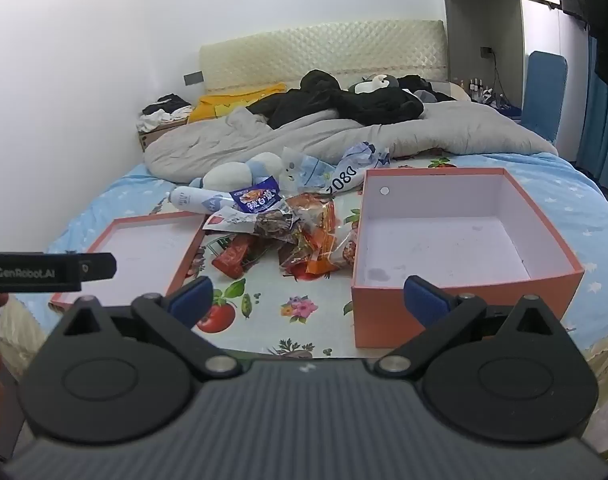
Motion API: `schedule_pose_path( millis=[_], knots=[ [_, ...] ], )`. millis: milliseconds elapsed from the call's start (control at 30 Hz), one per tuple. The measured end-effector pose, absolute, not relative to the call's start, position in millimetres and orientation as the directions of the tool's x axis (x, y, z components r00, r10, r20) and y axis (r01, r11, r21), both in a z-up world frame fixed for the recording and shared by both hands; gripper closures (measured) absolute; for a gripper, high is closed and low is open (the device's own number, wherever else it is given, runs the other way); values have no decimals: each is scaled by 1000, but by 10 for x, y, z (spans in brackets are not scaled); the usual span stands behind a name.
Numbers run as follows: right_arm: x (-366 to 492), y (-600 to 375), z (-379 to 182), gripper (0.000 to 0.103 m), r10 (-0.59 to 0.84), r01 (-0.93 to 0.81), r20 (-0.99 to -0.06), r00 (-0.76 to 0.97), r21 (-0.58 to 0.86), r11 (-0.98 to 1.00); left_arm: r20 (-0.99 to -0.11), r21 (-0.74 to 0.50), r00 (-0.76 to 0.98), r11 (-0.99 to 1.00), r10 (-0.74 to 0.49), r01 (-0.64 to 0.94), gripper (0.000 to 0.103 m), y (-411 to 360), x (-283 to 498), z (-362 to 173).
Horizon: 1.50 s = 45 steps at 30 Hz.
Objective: Organize snacks
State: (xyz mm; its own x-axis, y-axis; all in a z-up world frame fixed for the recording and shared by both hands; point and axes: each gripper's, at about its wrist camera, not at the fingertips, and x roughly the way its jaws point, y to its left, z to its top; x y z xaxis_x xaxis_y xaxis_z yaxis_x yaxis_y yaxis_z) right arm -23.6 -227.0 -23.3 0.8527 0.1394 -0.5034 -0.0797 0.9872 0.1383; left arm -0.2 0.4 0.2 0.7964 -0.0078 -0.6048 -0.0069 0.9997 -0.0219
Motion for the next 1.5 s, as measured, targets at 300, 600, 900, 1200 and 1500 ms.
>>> schedule_pose_path(
  millis=[300, 600, 900, 1200, 1500],
  knots=[
    [-242, -2254, -230, 0, 138, -84, -498, 856, 130, 988, -606, -20, 796, 1000, -9, -4, 0, 50, -13, -20],
    [-230, -2247, -272, 0, 125, -76, -510, 851, 115, 990, -610, -29, 792, 1000, -24, 8, 0, 24, 16, -103],
    [-206, -2250, -299, 0, 134, -79, -521, 843, 125, 989, -621, -24, 783, 1000, -26, 14, 0, -3, 61, -147],
    [-195, -2249, -286, 0, 124, -70, -520, 845, 123, 990, -623, -25, 781, 1000, -30, 18, 0, -16, 76, -180],
    [-186, -2231, -280, 0, 127, -74, -526, 841, 122, 990, -623, -27, 781, 999, -37, 25, 0, -22, 90, -160]
  ],
)
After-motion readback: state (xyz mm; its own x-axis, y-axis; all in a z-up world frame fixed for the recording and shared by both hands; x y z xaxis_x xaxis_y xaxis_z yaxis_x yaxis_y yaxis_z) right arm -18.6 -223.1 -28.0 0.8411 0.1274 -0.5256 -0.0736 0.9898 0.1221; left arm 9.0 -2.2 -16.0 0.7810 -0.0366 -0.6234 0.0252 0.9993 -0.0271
